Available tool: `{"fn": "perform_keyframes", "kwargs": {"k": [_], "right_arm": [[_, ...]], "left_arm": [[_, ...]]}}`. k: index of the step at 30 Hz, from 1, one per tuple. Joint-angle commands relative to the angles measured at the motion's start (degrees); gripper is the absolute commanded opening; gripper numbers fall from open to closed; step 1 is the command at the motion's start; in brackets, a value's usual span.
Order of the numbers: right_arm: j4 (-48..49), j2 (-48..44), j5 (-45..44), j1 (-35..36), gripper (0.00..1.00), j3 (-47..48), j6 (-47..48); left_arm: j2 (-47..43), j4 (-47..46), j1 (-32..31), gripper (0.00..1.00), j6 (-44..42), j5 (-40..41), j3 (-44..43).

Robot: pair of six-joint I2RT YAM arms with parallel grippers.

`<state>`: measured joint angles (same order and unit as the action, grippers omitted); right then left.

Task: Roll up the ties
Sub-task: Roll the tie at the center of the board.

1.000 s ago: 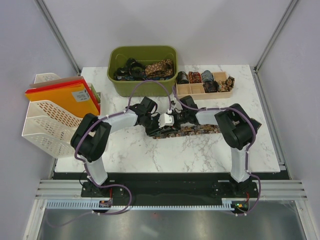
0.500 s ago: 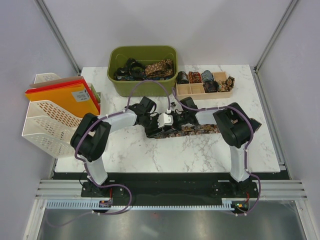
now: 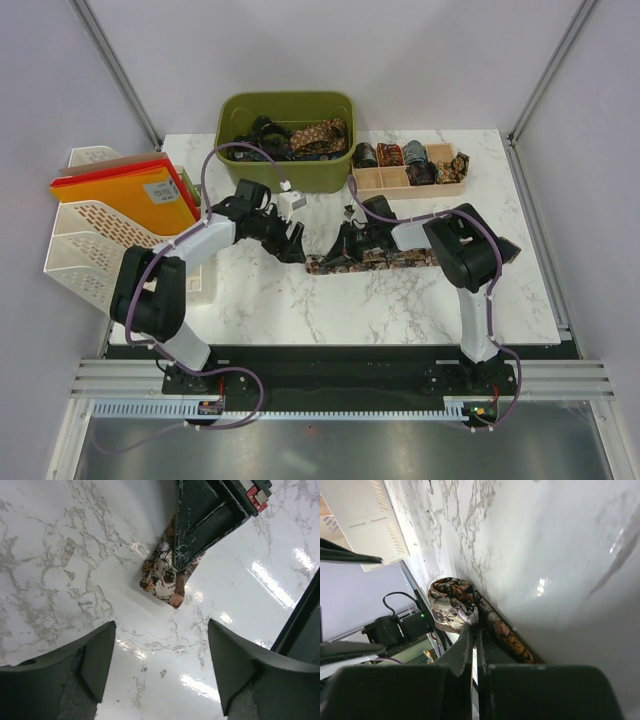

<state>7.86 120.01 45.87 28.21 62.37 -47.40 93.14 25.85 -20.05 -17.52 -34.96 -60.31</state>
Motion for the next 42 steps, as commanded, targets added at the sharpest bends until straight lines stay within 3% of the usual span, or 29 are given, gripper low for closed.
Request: {"fn": "perform_keyframes", "kwargs": {"k": [1,4,9,13,15,18,20,25,34,42], "right_arm": [[1.99,4.27,-7.19,0.79,0.00,-0.94,-1.47],[3.74,5.06,-7.46,1.50,0.00,-0.23,-2.79],[5.59,4.62,-8.34,1.68,0.00,-0.14,-2.70],[6.82,4.01,-8.60,1.94,0.00,-0.67,-2.88],[6.91,3.66,-8.78,2.03,0.00,-0.67,-2.61],[7.26,2.96,-9.13,2.12,0.00,-0.76,-1.91],[7.61,2.34,-9.22,2.12,0.00,-1.20,-1.65],[7.70,1.99,-8.87,2.38,0.00,-1.37,-1.82],[7.87,1.55,-8.69,2.47,0.00,-1.72,-2.09],[7.61,-0.56,-7.46,2.47,0.00,-1.29,-3.75]], "left_arm": [[-4.89,-5.00,1.16,0.89,7.61,-6.53,4.93],[-11.48,-6.77,1.51,1.00,-3.29,-3.99,6.53],[-18.52,-6.86,2.39,1.00,-17.07,-2.83,4.24],[-14.67,-1.87,2.30,1.00,-27.99,-4.16,3.72],[-9.33,5.51,2.56,1.00,-34.99,-3.97,0.30],[-5.70,5.80,2.48,1.00,-44.57,-6.60,0.19],[-3.68,-0.66,2.21,1.00,-45.06,-6.79,1.60],[3.69,-6.33,-0.86,1.00,-48.84,-5.12,0.55],[8.89,-3.79,-5.17,0.98,-51.74,-1.96,-0.50],[11.62,-3.26,-5.52,0.66,-50.51,1.56,-0.86]]}}
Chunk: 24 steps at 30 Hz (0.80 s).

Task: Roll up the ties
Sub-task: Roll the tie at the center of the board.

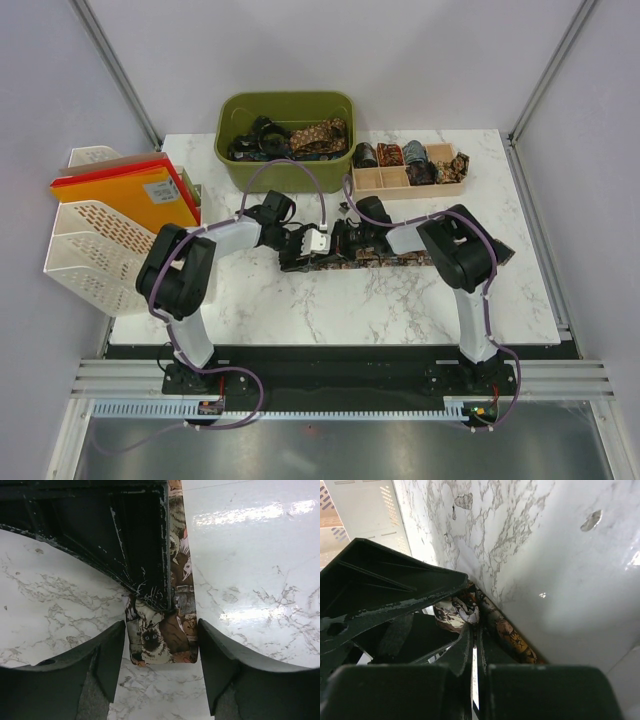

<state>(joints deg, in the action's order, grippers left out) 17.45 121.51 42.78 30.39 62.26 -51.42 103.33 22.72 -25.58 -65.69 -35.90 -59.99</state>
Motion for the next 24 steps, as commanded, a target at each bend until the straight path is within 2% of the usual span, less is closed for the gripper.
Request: {"fn": "perform_keyframes", "kwargs": {"k": [1,2,5,16,22,24], "right_arm": [[-1.98,-2.77,-4.12,0.28,0.00,-1.18,-0.26],[-2.16,-3.12,-4.03,0.37,0.00,-1.18,-0.70],[-2.25,-4.53,-3.59,0.63,0.00,-1.44,-2.63],[-5.67,-6.30,-3.76,0.55,0.00,-0.65,-3.07],[-6.64,-2.08,-5.43,-0.24,0.00,-0.03,-1.32],[-6.73,-0.67,-5.78,-0.51,0.00,0.14,-0.53]], "left_arm": [[1.52,-0.13,0.01,0.64,-2.51,2.50,-1.19],[1.61,0.13,0.01,0.58,-2.69,2.24,-1.19],[1.70,0.66,0.01,0.51,-3.83,1.89,-0.92],[2.14,2.77,0.10,0.43,-6.46,1.27,-0.83],[1.70,4.08,0.71,0.42,-8.49,0.22,-0.66],[1.18,4.18,1.41,0.50,-7.01,0.04,-1.36]]}}
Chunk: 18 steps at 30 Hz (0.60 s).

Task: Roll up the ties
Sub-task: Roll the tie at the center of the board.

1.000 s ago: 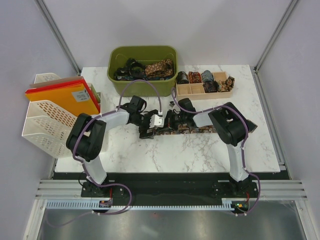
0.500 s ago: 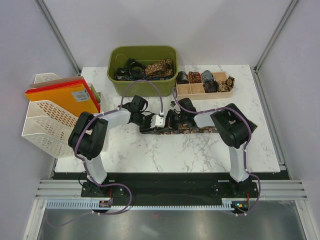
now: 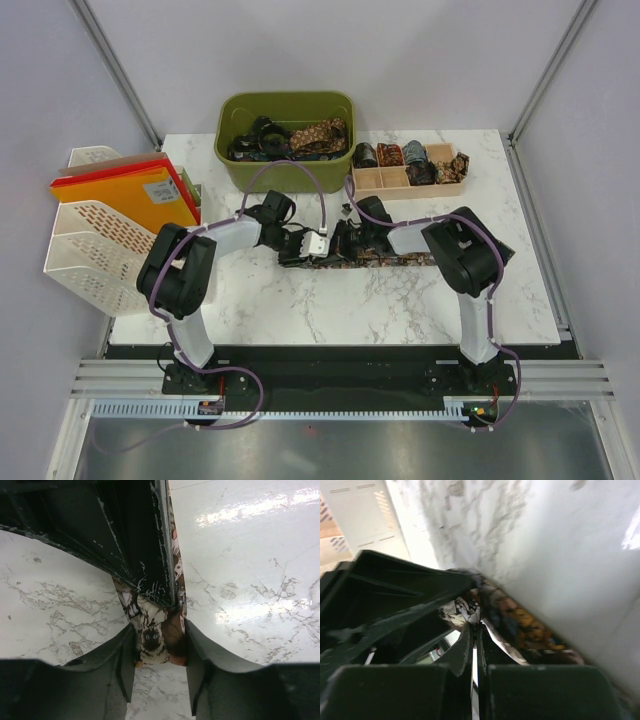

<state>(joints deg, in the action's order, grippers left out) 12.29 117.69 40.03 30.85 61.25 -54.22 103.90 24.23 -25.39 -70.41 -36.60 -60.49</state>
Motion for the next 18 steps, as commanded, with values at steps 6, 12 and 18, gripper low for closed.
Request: {"fn": "perform_keyframes", "kwargs": {"k": [6,12,18], "right_arm": [[-2.01,5.18,-3.12,-1.76,0.00,0.53,2.80],[-2.10,6.15,-3.12,-1.76,0.00,0.71,2.45],[-2.80,6.94,-2.77,-2.02,0.00,1.06,2.98]], "left_arm": [[-2.64,2.75,5.43,0.74,0.72,-1.10,-1.74],[-3.26,2.14,6.05,0.76,0.19,-3.74,-1.47],[-2.30,-0.41,4.03,0.80,1.33,-3.92,-1.74]]}}
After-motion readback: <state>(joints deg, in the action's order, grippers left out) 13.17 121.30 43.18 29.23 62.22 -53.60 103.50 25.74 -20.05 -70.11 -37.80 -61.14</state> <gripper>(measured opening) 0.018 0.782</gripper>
